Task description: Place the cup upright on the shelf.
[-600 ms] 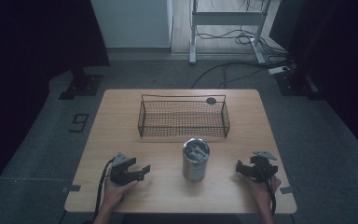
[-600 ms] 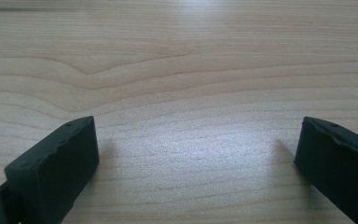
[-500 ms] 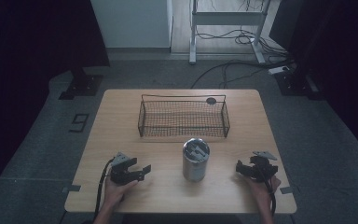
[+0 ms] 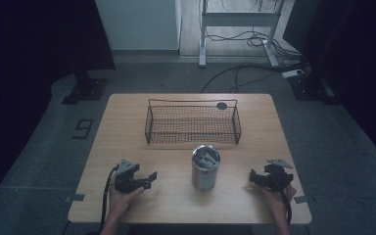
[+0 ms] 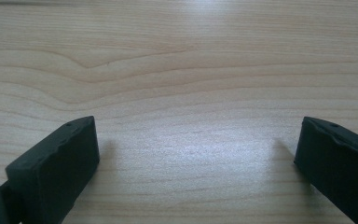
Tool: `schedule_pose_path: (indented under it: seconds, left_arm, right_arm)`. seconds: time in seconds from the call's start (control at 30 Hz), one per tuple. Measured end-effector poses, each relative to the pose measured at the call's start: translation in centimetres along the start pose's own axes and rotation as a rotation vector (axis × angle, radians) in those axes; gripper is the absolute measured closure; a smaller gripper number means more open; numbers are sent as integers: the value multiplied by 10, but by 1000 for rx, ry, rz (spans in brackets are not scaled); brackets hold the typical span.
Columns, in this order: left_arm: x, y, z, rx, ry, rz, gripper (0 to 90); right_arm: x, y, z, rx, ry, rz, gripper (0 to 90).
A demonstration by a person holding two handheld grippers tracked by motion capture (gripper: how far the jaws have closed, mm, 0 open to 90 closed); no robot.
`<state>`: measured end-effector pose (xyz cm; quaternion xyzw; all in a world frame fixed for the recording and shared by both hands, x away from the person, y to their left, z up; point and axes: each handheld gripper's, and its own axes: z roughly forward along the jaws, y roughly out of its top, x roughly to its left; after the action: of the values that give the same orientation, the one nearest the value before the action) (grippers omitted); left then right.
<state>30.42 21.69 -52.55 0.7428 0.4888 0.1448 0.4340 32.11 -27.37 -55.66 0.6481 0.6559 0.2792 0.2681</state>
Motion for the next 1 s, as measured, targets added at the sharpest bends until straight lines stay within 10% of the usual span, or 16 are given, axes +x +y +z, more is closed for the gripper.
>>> schedule_pose_path:
  seconds: [0.63, 1.0]
  left_arm:
    - [-36, 24, -12, -2, -64, 107, 142]
    - [-50, 44, -17, -62, -118, 78, 144]
  right_arm:
    - [-3, 0, 0, 0, -18, 18, 0]
    - [-4, 0, 0, 2, -19, 18, 0]
